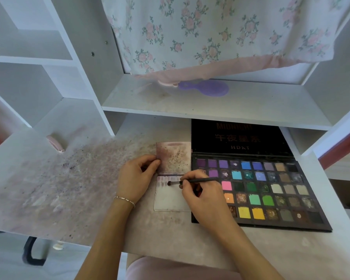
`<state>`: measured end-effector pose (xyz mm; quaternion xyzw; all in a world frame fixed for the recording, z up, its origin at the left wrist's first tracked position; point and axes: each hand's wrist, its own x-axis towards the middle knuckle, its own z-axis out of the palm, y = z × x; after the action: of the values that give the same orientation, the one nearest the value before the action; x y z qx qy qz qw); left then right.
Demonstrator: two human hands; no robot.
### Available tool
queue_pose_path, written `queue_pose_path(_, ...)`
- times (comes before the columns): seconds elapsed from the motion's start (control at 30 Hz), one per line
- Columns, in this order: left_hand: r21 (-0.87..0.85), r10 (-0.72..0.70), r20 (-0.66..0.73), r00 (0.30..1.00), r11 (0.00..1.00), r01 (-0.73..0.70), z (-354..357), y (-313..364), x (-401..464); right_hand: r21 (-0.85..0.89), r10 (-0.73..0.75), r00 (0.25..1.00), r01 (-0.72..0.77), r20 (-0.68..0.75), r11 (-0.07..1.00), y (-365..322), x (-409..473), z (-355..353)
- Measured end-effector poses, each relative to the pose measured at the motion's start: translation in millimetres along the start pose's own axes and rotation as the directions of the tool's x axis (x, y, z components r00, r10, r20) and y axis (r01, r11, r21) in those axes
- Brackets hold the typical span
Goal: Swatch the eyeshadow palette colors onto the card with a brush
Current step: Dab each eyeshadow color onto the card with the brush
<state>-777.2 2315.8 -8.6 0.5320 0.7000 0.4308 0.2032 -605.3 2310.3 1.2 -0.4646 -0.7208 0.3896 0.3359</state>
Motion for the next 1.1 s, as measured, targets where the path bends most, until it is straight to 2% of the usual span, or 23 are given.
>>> queue_pose_path(1.1, 0.02, 0.013, 0.003, 1.0, 1.0, -0.013, -1.4, 2.1, -1.0, -0.03, 0.018, 1.0, -0.017, 0.017, 0.999, 0.6, 0.3, 0.8)
